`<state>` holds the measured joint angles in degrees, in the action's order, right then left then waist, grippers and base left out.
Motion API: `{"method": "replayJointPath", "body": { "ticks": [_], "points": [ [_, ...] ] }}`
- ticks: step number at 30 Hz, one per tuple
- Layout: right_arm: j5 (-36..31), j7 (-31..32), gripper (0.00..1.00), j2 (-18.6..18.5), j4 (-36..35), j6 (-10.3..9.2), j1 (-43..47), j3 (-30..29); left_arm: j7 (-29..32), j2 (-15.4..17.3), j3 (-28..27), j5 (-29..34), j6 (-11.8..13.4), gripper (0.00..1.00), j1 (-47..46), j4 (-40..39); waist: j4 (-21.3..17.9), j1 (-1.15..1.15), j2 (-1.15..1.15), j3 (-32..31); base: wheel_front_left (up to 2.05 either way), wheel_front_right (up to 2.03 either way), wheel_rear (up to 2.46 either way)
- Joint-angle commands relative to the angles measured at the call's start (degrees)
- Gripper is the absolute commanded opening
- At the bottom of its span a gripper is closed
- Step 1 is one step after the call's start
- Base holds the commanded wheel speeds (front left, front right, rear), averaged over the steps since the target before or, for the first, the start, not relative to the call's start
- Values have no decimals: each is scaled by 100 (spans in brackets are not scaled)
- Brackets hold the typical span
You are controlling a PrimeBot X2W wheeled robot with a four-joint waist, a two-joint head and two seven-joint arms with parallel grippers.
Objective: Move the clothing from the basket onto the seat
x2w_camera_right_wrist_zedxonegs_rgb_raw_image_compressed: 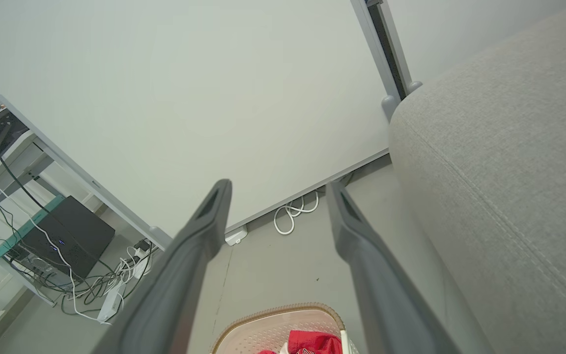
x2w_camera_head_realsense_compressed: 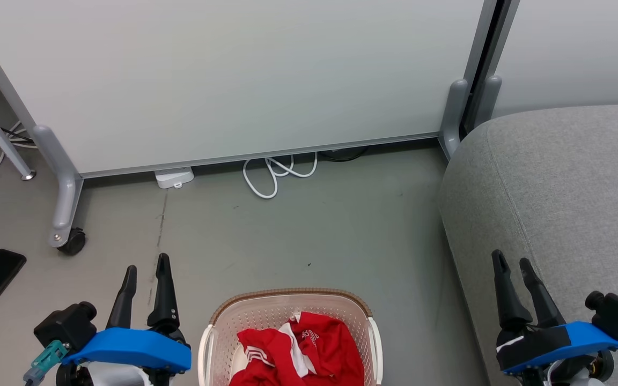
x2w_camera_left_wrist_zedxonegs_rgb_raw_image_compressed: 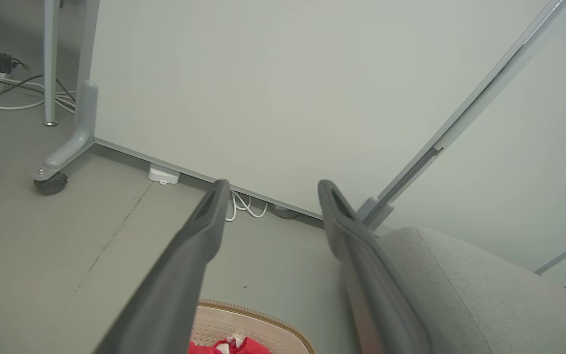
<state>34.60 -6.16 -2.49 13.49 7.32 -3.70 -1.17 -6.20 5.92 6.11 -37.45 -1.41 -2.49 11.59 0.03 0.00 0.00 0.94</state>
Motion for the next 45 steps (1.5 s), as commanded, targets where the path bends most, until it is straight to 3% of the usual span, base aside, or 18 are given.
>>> {"method": "replayJointPath", "body": {
  "ticks": [1,21,45],
  "points": [
    [-218,-70,100,-39,-38,15,-110,10,-69,60,39,198,41,100,-39,-60,2,0,0,-5,0,0,0],
    [-1674,-380,100,-46,10,17,-83,-1,-372,75,221,1229,47,100,31,-50,33,0,0,-31,0,0,0],
    [-2843,-680,100,-51,31,20,-78,55,-671,-89,40,2257,-104,100,78,28,41,0,0,-33,0,0,0]
  ]
}}
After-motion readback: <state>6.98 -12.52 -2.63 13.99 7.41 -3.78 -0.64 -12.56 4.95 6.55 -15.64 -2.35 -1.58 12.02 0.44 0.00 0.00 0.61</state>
